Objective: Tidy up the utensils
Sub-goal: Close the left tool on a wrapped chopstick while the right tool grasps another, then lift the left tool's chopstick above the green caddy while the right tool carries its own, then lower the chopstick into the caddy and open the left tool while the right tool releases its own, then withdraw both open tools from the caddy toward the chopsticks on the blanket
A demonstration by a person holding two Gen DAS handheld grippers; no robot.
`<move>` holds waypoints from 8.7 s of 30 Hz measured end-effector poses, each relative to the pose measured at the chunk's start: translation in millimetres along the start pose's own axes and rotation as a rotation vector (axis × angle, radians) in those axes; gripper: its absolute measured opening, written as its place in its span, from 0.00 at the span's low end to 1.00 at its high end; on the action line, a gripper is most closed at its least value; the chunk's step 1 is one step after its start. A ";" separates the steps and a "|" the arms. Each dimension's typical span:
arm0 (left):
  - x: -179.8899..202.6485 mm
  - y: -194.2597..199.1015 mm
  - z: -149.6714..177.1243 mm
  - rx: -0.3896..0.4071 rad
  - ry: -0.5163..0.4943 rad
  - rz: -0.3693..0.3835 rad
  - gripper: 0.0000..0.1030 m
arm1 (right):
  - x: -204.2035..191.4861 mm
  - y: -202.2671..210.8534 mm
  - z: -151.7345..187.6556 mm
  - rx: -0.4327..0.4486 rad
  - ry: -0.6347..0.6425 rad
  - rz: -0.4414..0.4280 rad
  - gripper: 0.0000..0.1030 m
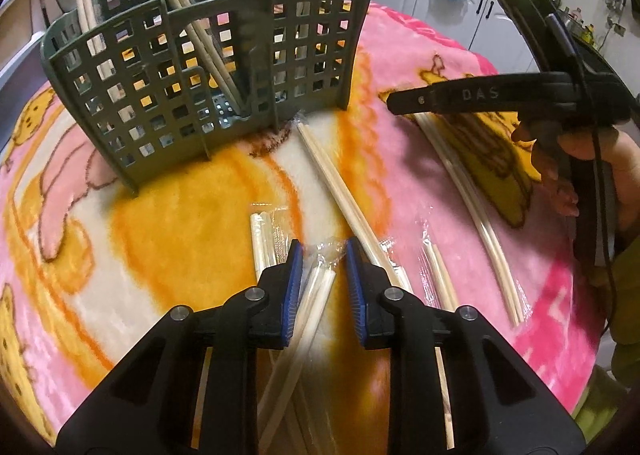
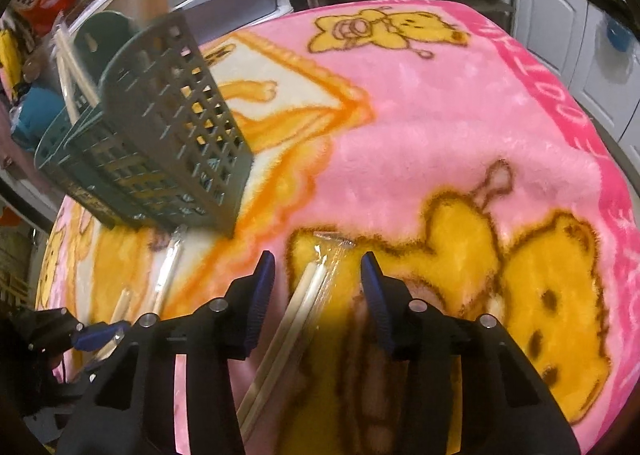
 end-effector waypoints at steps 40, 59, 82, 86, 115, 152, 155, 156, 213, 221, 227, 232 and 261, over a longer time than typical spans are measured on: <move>-58.5 99.4 -22.1 0.252 0.197 0.012 0.04 | -65.4 131.8 0.2 0.325 0.144 -0.113 0.05; -76.5 166.4 -41.8 0.421 0.263 0.031 0.03 | -108.5 192.9 3.0 0.475 0.237 -0.165 0.05; -59.3 229.8 -88.6 0.580 0.217 0.015 0.03 | -135.2 236.9 -23.7 0.613 0.285 -0.184 0.05; -59.8 238.7 -96.0 0.603 0.217 0.009 0.03 | -137.1 245.8 -30.4 0.642 0.289 -0.173 0.04; -94.0 289.9 -147.8 0.784 0.302 -0.094 0.03 | -138.2 291.5 -96.0 0.848 0.280 -0.090 0.04; -118.1 168.0 -148.2 0.626 0.347 -0.139 0.03 | -113.2 166.1 -110.9 0.689 0.190 -0.062 0.05; -118.5 163.1 -146.9 0.619 0.342 -0.145 0.03 | -112.1 159.3 -110.1 0.679 0.182 -0.059 0.05; -118.7 161.9 -146.1 0.618 0.340 -0.146 0.03 | -111.6 157.8 -109.9 0.676 0.180 -0.059 0.05; -113.2 172.0 -77.7 0.583 0.390 -0.117 0.90 | -89.4 164.7 -46.8 0.587 0.165 0.028 0.71; -106.4 174.9 -64.0 0.574 0.380 -0.119 0.90 | -91.1 173.4 -29.0 0.583 0.180 0.030 0.71; -99.0 174.6 -56.3 0.570 0.376 -0.117 0.90 | -92.3 176.9 -24.3 0.585 0.182 0.026 0.71; -92.7 171.0 -49.8 0.553 0.367 -0.109 0.90 | -93.0 176.9 -14.3 0.570 0.191 0.028 0.71; -57.8 117.3 -17.8 0.379 0.306 -0.036 0.90 | -73.9 124.1 37.7 0.338 0.198 -0.004 0.66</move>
Point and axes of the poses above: each gripper's, at about its wrist camera, not at the fingertips, and y roughly against the way its jaws point, x to its right, z to its underside, the point moved 5 cm from there along -y, roughly the way its jaws point, and after that the axes turned 7 degrees about -x, right-handed, at the moved point
